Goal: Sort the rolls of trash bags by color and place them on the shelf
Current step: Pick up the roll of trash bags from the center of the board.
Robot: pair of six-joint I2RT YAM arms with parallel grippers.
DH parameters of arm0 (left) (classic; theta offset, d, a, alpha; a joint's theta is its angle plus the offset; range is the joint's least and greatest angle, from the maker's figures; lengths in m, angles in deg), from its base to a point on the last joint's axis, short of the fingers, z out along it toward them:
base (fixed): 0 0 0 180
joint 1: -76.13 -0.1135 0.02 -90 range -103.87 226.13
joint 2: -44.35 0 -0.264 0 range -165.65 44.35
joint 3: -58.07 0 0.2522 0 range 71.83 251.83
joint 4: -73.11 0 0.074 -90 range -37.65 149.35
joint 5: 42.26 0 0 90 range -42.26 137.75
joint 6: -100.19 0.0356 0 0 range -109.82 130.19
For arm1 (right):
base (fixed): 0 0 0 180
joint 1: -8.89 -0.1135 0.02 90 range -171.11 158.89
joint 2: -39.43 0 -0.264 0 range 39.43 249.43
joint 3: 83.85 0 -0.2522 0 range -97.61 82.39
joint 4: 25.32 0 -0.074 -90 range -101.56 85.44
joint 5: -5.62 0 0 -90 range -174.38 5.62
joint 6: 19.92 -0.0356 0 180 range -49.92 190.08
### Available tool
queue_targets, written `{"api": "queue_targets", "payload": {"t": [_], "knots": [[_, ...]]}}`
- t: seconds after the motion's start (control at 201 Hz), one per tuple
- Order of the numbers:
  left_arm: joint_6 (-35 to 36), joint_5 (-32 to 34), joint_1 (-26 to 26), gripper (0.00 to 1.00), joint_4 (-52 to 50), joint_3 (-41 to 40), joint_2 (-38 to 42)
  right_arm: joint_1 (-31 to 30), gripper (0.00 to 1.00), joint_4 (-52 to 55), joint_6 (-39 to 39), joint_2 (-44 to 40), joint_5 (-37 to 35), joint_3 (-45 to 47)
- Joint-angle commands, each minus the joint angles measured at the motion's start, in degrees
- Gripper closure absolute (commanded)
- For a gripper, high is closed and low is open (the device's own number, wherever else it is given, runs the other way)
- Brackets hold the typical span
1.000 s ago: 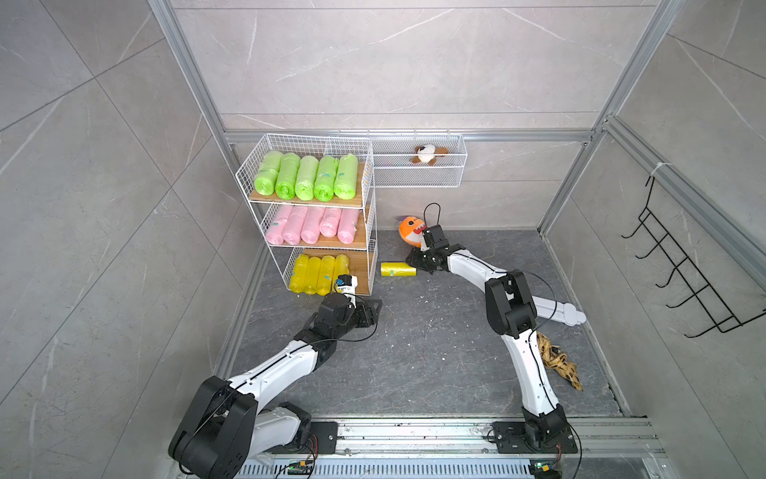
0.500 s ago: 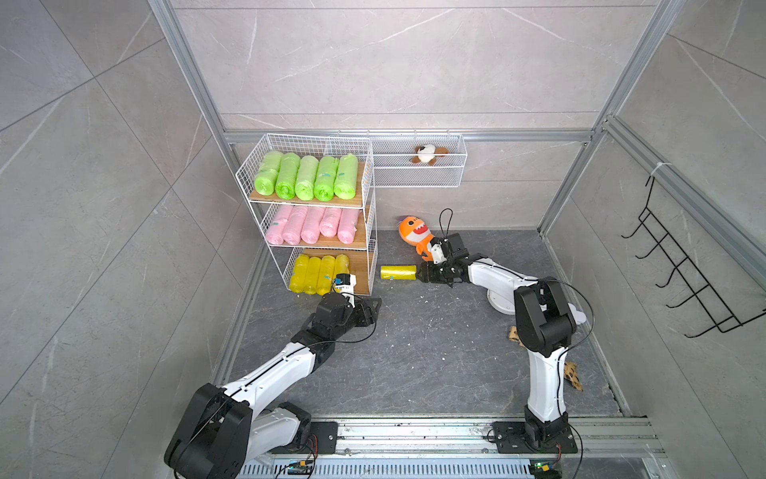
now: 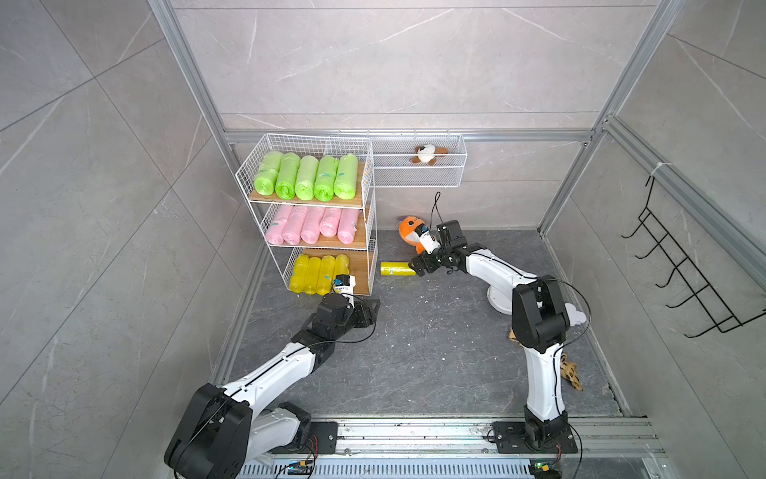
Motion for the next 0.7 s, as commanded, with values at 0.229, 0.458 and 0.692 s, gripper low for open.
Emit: {"api": "queue_targets", "payload": {"t": [0.229, 0.458, 0.692], "knots": [[2.48, 1.09, 0.14, 0.29, -2.63, 3.62, -0.11, -1.16, 0.02, 10.51, 20.55, 10.11, 1.00, -11.93], [2.93, 1.36, 0.18, 0.29, -3.10, 4.32, -0.85, -2.79, 0.06, 15.16, 26.51, 15.64, 1.32, -17.30], [3.01, 1.71, 0.18, 0.29, -3.67, 3.86, -0.02, -3.66, 0.19, 22.74, 29.99, 21.76, 1.68, -26.55]]}}
